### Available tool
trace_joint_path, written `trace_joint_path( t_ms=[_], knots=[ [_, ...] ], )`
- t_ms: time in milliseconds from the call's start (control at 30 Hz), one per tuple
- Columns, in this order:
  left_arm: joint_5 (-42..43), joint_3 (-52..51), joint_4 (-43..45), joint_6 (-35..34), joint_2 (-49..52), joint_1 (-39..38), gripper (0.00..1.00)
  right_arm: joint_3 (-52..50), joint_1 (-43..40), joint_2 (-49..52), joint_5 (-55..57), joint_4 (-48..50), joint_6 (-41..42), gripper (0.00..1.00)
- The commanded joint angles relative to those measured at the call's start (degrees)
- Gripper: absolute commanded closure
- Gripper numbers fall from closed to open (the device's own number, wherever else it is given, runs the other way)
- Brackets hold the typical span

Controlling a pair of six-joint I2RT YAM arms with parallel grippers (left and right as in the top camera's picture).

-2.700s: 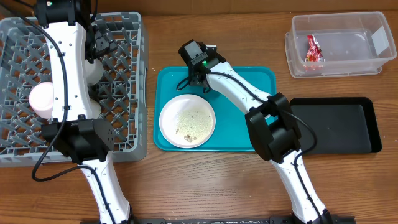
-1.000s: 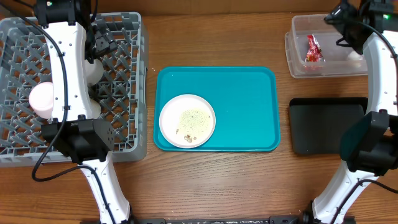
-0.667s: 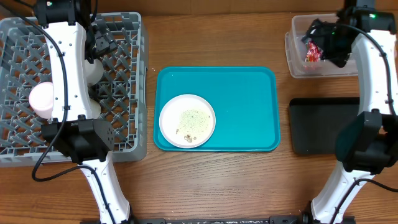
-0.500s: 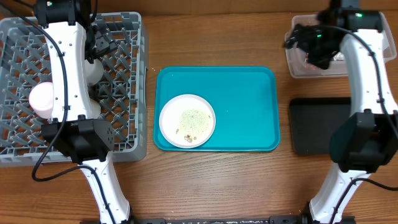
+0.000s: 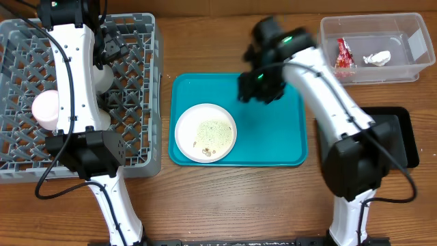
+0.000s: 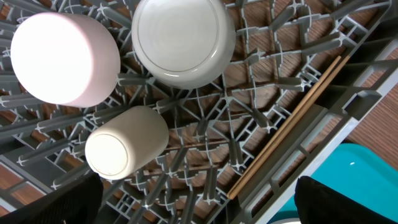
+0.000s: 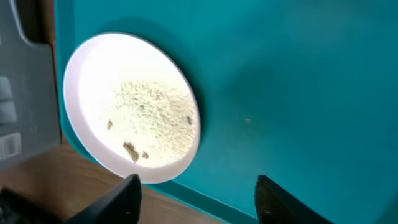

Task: Sort waste into correct bins and load items into the dishwasher
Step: 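Move the right gripper back to the tray and grip the white plate's rim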

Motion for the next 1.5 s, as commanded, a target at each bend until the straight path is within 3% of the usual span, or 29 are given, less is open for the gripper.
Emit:
trace_joint_path(
  t_ms=[0, 233, 300, 767, 1033, 1133, 1467],
  knots=[
    [-1.16, 0.13, 0.09, -0.13, 0.04, -0.02, 0.0, -5.77, 3.45, -1.49, 4.59, 3.48, 2.99, 0.35],
    [-1.14, 0.13, 0.09, -0.13, 0.04, -0.02, 0.0, -16.92, 6.4, -1.49, 6.97, 12.92, 11.63, 0.36],
    [-1.14, 0.13, 0.09, -0.13, 0.04, -0.02, 0.0, -17.9, 6.45, -1.49, 6.64, 13.53, 13.42, 0.41],
    [-1.16, 0.13, 0.11, -0.13, 0.04, -0.02, 0.0, -25.22, 7.37, -1.49, 4.2, 21.09, 15.41, 0.67],
    [-1.16, 0.13, 0.09, -0.13, 0.04, -0.02, 0.0, -26.58, 7.37, -1.36, 4.7, 23.39, 16.39, 0.7],
    [-1.14, 0.13, 0.09, -0.13, 0.04, -0.02, 0.0, -26.58, 7.37, -1.36, 5.29, 23.47, 16.41, 0.77],
    [-1.16, 0.13, 0.09, -0.13, 0.04, -0.02, 0.0, -26.56, 5.38, -1.36, 13.81, 20.79, 16.46, 0.85]
  ],
)
